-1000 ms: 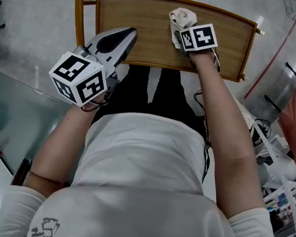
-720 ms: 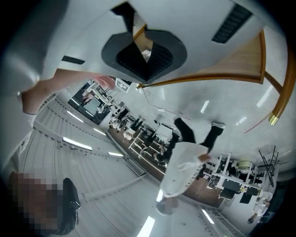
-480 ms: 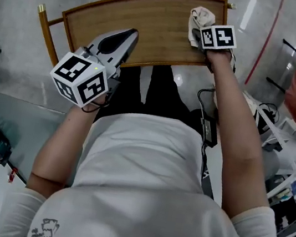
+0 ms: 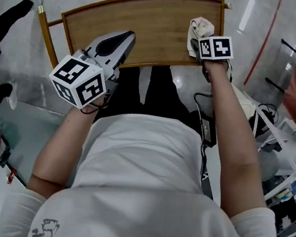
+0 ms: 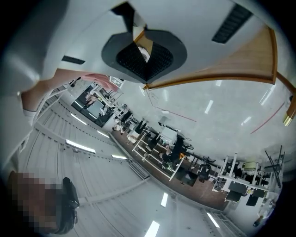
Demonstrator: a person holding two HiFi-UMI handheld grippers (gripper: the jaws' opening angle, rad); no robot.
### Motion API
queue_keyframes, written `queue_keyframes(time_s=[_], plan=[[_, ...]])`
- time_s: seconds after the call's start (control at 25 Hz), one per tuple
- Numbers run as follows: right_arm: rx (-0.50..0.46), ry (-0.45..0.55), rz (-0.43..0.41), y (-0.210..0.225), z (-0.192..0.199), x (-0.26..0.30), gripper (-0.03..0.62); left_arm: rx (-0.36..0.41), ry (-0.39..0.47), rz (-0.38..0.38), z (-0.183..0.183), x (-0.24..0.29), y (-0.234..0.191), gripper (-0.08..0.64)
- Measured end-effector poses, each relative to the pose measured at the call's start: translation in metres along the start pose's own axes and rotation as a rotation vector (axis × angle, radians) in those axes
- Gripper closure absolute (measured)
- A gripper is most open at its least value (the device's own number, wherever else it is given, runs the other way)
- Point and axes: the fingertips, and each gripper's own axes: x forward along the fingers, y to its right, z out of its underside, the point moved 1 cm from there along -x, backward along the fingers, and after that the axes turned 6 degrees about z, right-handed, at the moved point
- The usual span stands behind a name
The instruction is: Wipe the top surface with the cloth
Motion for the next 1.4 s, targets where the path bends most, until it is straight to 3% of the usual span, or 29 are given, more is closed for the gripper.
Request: queue_keyframes(time_s=[0.24, 0.76, 1.0, 1.12, 1.2, 1.4], plan=[[-0.128, -0.066, -0.071, -0.074, 0.02, 0.023, 0.491, -0.011, 0.04, -0.041, 0.003, -0.034, -0.008, 0.554], [-0.434, -0.167, -0.205, -0.298, 0.008, 0.103, 0.491, -0.108, 0.146, -0.189, 0.038, -0.173, -0.088, 0.552], [-0.515, -0.189, -0.235, -0.369, 0.006, 0.124, 0.491, -0.142, 0.168, -0.241, 0.053, -0.227, -0.111, 0.554], [-0.504, -0.189, -0.231, -0.378, 0.007, 0.125, 0.491, -0.142, 0.178, -0.242, 0.054, -0.243, -0.117, 0.554], [-0.439, -0.194, -0.258, -0.382, 0.006, 0.122, 0.491, -0.14, 0.178, -0.231, 0.052, -0.249, -0.12, 0.553], [-0.313, -0.119, -0.342, -0.375, -0.01, 0.074, 0.491, -0.117, 0.14, -0.139, 0.043, -0.235, -0.106, 0.553]])
